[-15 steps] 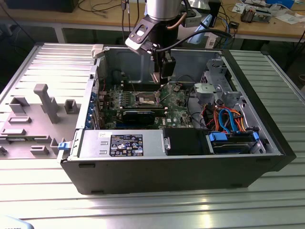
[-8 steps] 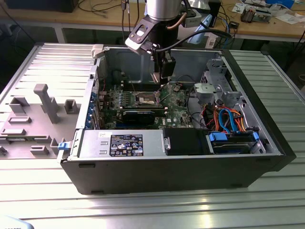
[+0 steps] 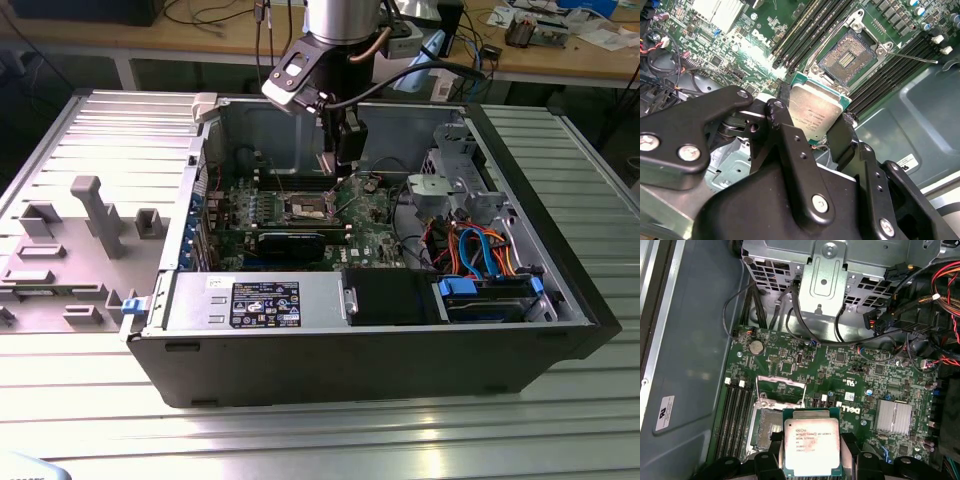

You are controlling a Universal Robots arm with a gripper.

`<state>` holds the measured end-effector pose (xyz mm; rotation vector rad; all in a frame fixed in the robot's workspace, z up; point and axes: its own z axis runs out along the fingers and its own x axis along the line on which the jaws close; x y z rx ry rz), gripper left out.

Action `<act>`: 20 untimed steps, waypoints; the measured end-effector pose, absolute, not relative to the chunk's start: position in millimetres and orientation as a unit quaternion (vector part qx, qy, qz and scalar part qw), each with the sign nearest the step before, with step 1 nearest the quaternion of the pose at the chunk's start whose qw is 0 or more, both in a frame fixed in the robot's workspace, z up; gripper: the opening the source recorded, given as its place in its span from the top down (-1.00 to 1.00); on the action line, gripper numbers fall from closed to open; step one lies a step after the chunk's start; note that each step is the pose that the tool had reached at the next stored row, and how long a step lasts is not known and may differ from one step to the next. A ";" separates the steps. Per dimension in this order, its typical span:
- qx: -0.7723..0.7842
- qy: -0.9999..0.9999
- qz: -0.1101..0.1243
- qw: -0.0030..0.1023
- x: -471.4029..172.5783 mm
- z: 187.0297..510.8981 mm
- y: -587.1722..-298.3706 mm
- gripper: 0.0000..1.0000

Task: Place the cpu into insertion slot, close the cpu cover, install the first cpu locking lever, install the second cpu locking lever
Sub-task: 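Place the cpu into insertion slot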

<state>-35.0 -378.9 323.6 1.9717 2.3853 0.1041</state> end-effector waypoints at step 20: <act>0.641 0.766 0.033 0.023 -35.0 323.0 -378.9 -0.08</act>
